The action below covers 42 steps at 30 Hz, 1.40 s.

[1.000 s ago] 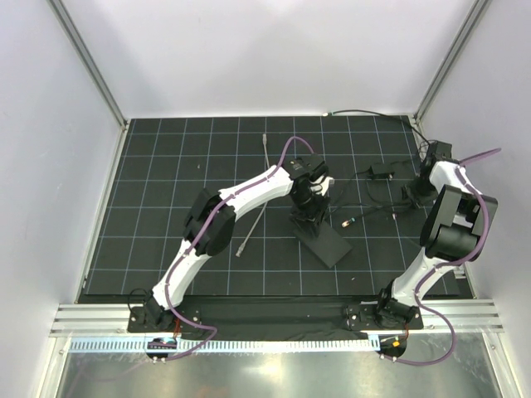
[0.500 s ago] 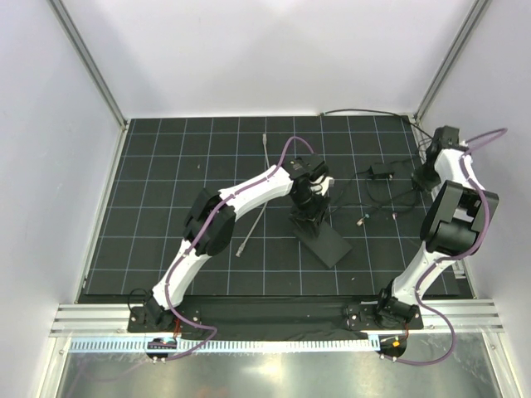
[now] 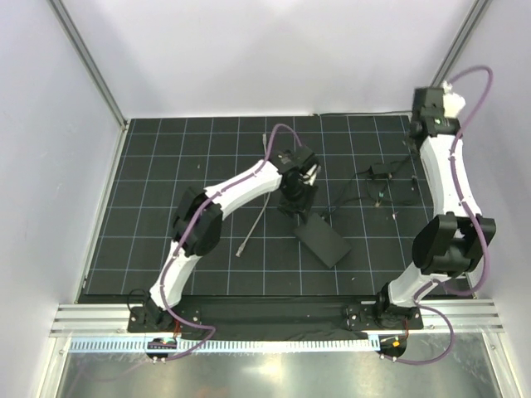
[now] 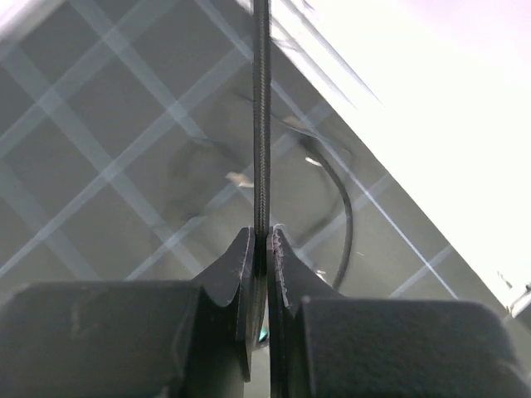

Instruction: Pull the plug from the switch port

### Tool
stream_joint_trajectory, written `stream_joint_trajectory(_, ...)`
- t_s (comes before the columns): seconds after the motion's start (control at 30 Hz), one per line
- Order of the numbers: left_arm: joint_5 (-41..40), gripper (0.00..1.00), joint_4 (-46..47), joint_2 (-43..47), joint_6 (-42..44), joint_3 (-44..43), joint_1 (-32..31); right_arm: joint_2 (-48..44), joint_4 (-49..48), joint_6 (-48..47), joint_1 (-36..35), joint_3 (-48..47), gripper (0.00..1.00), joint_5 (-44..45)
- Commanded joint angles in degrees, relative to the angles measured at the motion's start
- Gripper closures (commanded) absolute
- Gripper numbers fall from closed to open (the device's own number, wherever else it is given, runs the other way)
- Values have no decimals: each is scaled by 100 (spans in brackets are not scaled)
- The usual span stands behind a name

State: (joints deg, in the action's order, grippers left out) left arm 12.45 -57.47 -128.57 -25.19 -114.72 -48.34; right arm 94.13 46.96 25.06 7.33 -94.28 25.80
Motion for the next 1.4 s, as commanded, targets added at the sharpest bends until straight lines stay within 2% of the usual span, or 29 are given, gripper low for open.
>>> stream_joint_trajectory(0.0,-813,48,420,868,-398,423,403,-378,471,-230,-627,-1143,99,699)
stream_joint_trajectory(0.07,-1102,47,518,1035,-592,546,535,-334,534,-352,-1101,-1478,99,856)
stream_joint_trajectory(0.17,-1157,47,579,1203,-663,608,685,-325,306,-1072,-1550,-1926,99,1286)
stream_joint_trajectory(0.23,-1192,47,501,1256,-654,564,685,-228,436,-1056,-1551,-2129,99,1217)
stream_joint_trajectory(0.27,-1192,48,500,1291,-654,599,685,-202,428,-1108,-1603,-2182,99,869)
stream_joint_trajectory(0.3,-1375,47,552,1369,-645,678,685,-245,271,-1369,-1743,-2104,99,856)
stream_joint_trajectory(0.37,-1542,47,509,1422,-619,696,703,-369,6,-1285,-1867,-1885,99,656)
stream_joint_trajectory(0.43,-1823,47,386,1563,-584,748,694,-334,155,-513,-1876,-1997,99,269)
stream_joint_trajectory(0.47,-2008,47,360,1624,-610,775,703,-290,286,-119,-1893,-2059,99,-289)
stream_joint_trajectory(0.5,-2453,47,255,1686,-645,801,729,-307,322,294,-1885,-1998,99,-547)
stream_joint_trajectory(0.53,-2762,47,141,1773,-723,741,764,-342,296,1246,-1893,-1876,99,-767)
stream_joint_trajectory(0.6,-3525,45,-192,1853,-917,635,931,-578,8,2174,-1893,-1227,99,-1556)
stream_joint_trajectory(0.63,-3660,45,-272,1914,-926,582,984,-649,-124,3110,-1911,-972,99,-1830)
stream_joint_trajectory(0.67,-3801,44,-352,1958,-952,478,1123,-728,-369,3476,-1946,-508,99,-2033)
stream_joint_trajectory(0.73,-3986,44,-502,2125,-962,450,1247,-799,-547,4126,-2191,-188,99,-2430)
stream_joint_trajectory(0.9,-4189,44,-449,2591,-944,739,1555,-756,-872,4858,-2780,725,99,-3150)
stream_joint_trajectory(0.97,-4180,44,-431,2670,-935,793,1599,-502,-1232,4895,-3237,1024,99,-3633)
stream_joint_trajectory(1.1,-4215,44,-423,2741,-909,845,1617,210,-1751,4553,-3958,1158,99,-4003)
stream_joint_trajectory(1.17,-4277,44,-466,2750,-900,872,1617,744,-2084,4325,-4195,1062,99,-4196)
stream_joint_trajectory(1.37,-4427,43,-336,2969,-865,1153,1678,2054,-2200,3787,-4793,376,99,-4461)
